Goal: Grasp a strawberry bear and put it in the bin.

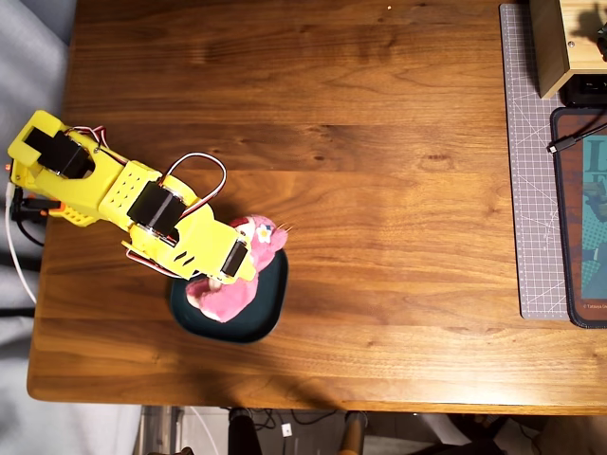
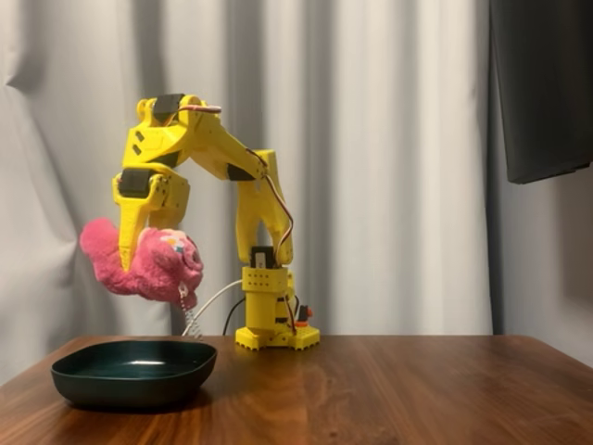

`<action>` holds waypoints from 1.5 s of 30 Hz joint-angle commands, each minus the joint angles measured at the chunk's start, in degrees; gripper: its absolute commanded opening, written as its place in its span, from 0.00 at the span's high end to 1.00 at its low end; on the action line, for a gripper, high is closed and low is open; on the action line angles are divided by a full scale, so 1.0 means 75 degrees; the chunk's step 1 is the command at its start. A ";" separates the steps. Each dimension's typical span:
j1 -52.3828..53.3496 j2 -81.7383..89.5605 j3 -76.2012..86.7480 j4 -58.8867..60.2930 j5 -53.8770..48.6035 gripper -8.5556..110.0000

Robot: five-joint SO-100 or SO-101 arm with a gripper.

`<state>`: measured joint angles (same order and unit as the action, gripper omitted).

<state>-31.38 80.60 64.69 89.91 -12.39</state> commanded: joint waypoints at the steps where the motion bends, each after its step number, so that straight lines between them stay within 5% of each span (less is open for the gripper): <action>1: -0.0070 0.0059 -0.0480 -0.0059 -0.0082 0.81; 8: -0.0070 0.0059 -0.0434 0.0012 -0.0082 0.66; 18: -0.0059 0.0059 -0.0434 0.0047 -0.0082 0.65; 28: 0.0176 0.0363 -0.0105 0.0527 -0.0141 0.88; 39: 0.1477 1.0371 0.6082 -0.0492 -0.0293 0.93; 45: 0.2309 1.1180 0.8543 -0.1336 -0.0293 0.93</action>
<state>-17.67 161.72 118.30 84.20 -14.15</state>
